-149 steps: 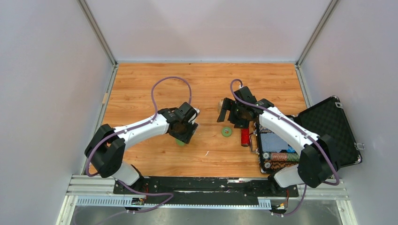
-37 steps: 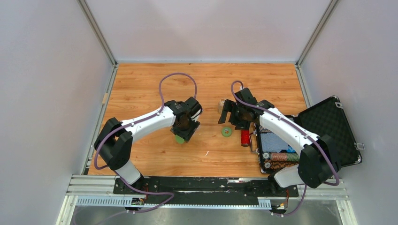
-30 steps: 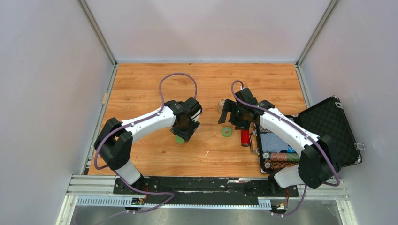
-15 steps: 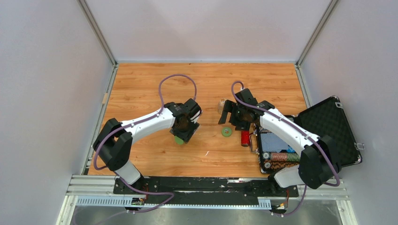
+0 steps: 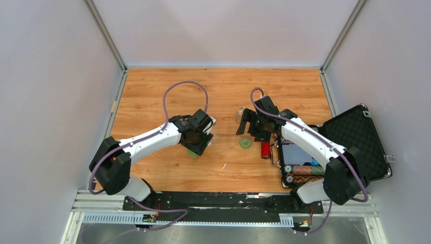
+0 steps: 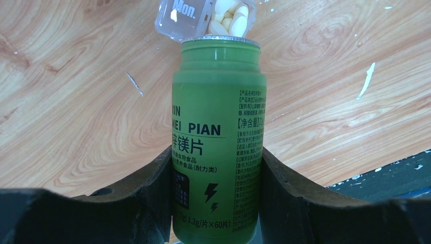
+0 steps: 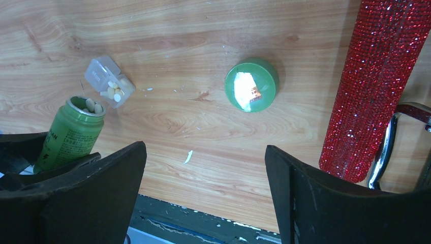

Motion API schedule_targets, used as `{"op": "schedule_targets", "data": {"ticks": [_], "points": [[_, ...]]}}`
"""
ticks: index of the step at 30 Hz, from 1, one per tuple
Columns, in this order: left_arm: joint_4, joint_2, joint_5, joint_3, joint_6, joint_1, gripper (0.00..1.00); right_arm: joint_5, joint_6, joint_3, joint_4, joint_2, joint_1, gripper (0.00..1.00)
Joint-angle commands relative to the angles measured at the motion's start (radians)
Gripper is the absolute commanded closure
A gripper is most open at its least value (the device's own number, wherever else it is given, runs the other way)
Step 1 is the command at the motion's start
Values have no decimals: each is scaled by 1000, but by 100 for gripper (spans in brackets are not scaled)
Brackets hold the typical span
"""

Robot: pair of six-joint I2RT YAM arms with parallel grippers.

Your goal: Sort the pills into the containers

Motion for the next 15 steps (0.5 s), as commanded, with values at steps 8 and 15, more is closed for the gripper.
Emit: {"op": "schedule_targets", "data": {"ticks": [8,15], "points": [[92,-163,-34,-54,-26,-6,100,-19,12,27,24,1,-5,12],[160,-290,-82,-93,-13,-6,100,-29,6,23,28,5,-5,12]]}}
